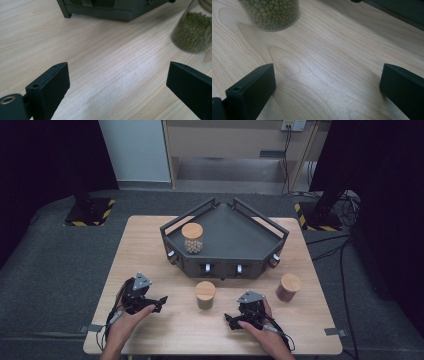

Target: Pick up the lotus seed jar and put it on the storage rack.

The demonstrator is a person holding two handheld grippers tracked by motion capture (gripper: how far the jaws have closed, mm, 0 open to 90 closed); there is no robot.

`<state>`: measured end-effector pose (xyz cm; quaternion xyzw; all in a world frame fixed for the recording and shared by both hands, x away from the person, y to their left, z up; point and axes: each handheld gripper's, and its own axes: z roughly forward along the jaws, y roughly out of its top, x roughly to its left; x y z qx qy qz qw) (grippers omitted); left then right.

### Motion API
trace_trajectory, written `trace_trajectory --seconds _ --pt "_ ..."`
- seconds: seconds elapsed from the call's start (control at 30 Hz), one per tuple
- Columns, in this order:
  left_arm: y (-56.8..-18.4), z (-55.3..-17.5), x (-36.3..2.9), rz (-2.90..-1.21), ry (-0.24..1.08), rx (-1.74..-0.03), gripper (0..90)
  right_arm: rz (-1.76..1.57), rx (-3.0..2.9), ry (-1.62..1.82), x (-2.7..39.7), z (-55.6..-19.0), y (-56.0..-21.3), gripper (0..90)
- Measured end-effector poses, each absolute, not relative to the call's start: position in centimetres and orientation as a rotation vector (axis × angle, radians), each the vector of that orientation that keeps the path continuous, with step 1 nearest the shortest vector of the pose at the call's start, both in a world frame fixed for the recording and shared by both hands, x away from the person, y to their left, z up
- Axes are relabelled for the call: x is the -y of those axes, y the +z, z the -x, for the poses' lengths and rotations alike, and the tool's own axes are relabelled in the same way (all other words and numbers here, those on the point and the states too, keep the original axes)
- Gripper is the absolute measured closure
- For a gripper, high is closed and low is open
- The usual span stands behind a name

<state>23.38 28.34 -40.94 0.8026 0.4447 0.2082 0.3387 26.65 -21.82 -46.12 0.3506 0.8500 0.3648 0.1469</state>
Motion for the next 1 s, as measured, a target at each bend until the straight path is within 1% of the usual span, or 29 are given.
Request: trace_trajectory --seconds 0.57,1.0 --pt "-43.2 -21.4 -28.9 -2.093 0.534 -1.208 3.3 -1.01 -2.446 1.051 21.8 -26.6 -46.1 0.8" --pt "-44.6 -20.1 -29.7 -2.079 0.56 -1.246 3.1 -1.01 -2.446 1.05 21.8 -26.6 -46.1 0.8"
